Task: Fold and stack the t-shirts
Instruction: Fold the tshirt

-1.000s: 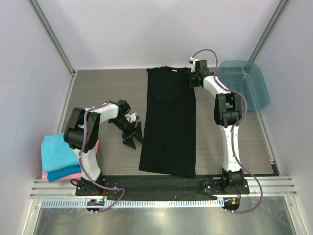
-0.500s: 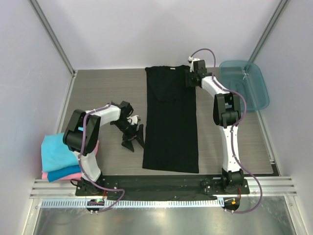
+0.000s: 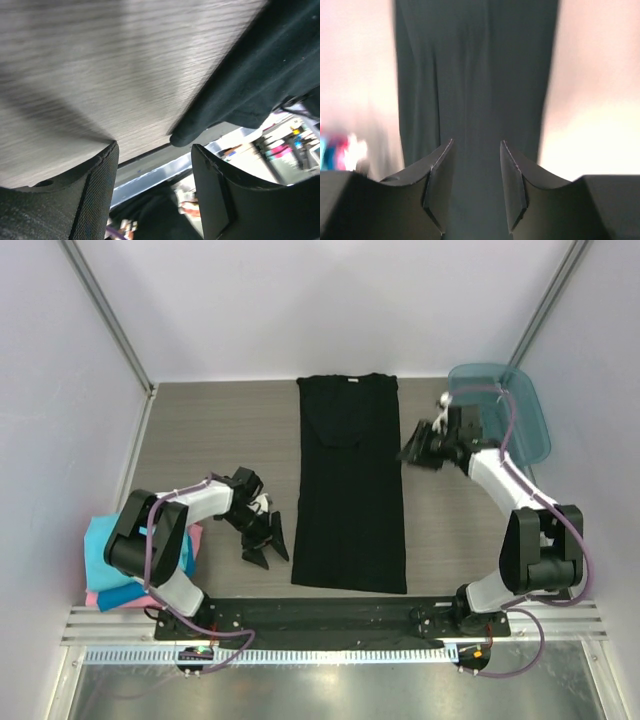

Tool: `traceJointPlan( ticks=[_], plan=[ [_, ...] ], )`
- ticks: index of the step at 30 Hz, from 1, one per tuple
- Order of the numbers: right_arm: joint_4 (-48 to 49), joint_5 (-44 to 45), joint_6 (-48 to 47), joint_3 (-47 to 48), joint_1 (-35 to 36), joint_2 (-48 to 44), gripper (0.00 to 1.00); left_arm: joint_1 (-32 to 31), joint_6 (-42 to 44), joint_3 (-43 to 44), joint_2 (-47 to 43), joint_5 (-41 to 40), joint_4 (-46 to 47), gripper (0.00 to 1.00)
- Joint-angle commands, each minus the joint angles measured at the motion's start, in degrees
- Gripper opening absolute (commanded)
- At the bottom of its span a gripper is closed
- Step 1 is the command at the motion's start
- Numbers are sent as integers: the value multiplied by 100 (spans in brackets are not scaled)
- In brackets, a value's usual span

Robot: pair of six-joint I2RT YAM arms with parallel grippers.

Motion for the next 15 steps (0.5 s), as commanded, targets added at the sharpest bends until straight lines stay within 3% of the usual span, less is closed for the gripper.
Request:
traceJointPlan(
  ticks=[1,6,11,15],
  plan=[
    [-682,-1393,1141,-1647,106,-138,47,14,-471,-272,-301,-201,776,61],
    [-911,-1235,1395,-3283,230,-1167,50,-117,-701,-642,-547,-315,1217,61],
    [-1892,-517,1652,-3514,992,-1740,51,-363,-841,-660,-398,-350,1454,61],
    [-2140,-226,1590,-3444,1135,-1627,50,-609,-903,-625,-257,-359,1525,61]
  ],
)
